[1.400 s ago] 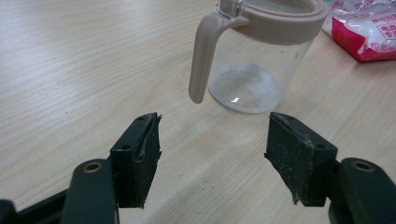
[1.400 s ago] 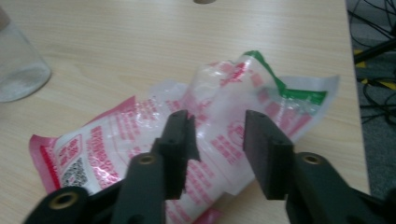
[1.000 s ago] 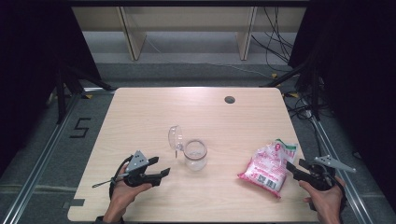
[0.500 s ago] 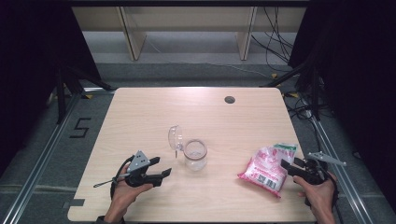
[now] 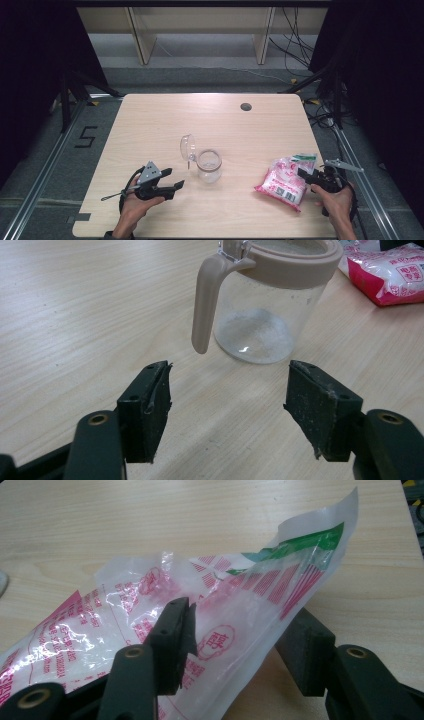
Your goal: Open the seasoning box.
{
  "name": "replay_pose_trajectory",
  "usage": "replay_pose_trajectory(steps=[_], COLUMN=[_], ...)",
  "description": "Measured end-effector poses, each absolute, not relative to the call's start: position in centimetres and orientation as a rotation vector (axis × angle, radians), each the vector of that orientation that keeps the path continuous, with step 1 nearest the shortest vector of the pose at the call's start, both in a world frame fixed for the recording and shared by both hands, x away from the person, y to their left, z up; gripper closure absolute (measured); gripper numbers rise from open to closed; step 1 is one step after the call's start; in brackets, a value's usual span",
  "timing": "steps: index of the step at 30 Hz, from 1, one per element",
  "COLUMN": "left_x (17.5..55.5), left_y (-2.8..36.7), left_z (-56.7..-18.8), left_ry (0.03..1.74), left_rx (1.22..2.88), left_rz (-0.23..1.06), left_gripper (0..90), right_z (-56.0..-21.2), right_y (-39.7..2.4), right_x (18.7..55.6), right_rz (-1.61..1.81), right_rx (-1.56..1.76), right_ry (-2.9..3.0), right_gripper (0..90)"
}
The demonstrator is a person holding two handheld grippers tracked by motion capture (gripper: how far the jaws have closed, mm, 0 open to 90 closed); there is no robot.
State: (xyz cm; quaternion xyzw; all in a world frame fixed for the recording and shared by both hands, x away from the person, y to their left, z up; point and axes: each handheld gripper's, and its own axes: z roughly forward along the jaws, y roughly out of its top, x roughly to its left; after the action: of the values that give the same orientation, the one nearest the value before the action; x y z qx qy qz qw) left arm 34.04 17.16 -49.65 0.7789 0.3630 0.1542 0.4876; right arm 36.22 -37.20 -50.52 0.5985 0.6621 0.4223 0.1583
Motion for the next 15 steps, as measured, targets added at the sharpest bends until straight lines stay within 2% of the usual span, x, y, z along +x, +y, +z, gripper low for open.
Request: replay_pose_trajectory(steps=[7,9,15], left_x=[34.1,34.1,34.0], left_y=[17.1,17.0,16.9], left_z=[-49.6,-49.6,-49.6], left_ry=[0.871,0.873,0.866], left_rx=[1.883,1.881,1.892], left_rz=[0.347,0.348,0.352], left_gripper=[33.8,33.9,33.9], right_z=[-50.8,-51.0,-50.9], right_y=[-37.6,-37.3,-37.5], right_x=[36.9,37.0,37.2], right_rz=[1.209,1.238,1.210], right_rx=[1.691,1.728,1.691], right_ry=[1.946,1.923,1.957], right_gripper=[60.5,66.8,77.1])
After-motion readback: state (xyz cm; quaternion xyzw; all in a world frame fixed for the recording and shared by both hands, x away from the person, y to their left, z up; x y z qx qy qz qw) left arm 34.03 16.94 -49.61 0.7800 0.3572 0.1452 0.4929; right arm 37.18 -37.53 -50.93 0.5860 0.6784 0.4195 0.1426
